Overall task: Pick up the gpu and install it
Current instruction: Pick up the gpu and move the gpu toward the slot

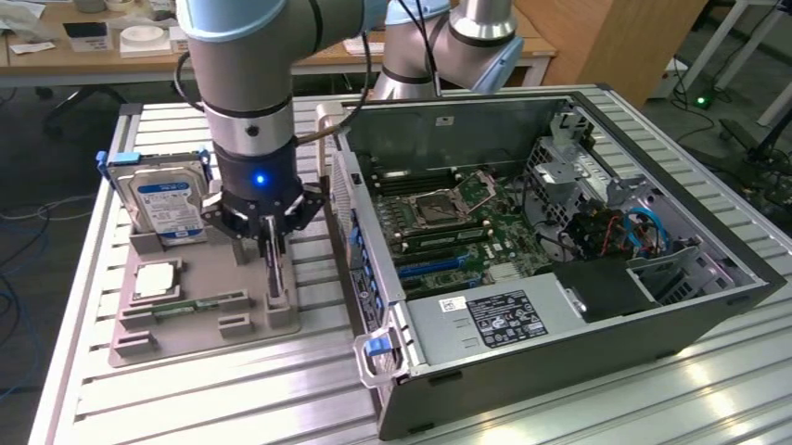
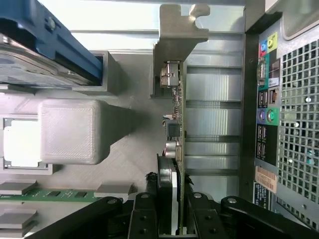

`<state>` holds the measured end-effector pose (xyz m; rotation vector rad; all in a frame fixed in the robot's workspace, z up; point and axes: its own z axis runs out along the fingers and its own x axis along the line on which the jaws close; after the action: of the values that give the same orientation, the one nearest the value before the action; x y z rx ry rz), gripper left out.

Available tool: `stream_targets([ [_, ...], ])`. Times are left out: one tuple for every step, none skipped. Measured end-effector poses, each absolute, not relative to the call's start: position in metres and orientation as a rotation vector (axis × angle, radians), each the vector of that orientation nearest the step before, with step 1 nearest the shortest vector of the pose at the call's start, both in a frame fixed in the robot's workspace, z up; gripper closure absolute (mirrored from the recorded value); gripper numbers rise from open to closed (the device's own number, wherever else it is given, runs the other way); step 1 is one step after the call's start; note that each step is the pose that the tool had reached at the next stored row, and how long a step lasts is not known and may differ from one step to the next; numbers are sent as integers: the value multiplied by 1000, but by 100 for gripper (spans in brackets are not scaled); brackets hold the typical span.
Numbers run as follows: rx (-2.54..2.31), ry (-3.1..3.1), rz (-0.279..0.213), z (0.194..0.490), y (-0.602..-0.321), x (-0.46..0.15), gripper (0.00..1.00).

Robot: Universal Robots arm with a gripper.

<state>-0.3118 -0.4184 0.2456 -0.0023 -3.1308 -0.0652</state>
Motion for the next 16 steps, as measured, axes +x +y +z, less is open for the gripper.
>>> stream_targets([
  [-2, -3131, -65, 249, -418, -312, 72],
  [-2, -3131, -66, 251, -418, -312, 72],
  [-2, -3131, -66, 254, -418, -312, 72],
  [-2, -3131, -65, 257, -418, -312, 72],
  [-2, -3131, -66, 261, -418, -312, 72],
  [-2, -3131, -66, 264, -418, -312, 72],
  [-2, -3131, -66, 266, -418, -312, 72],
  [-2, -3131, -66, 269, -418, -312, 72],
  [-2, -3131, -66, 272, -418, -312, 72],
  [-2, -3131, -65, 275, -418, -312, 72],
  [-2, -3131, -66, 278, -418, -312, 72],
  [-2, -3131, -66, 281, -418, -312, 72],
  [-2, -3131, -66, 284, -418, -312, 72],
  [-2, -3131, -65, 287, -418, -312, 72],
  [-2, -3131, -66, 291, -418, -312, 72],
  [-2, -3131, -66, 294, -418, -312, 72],
])
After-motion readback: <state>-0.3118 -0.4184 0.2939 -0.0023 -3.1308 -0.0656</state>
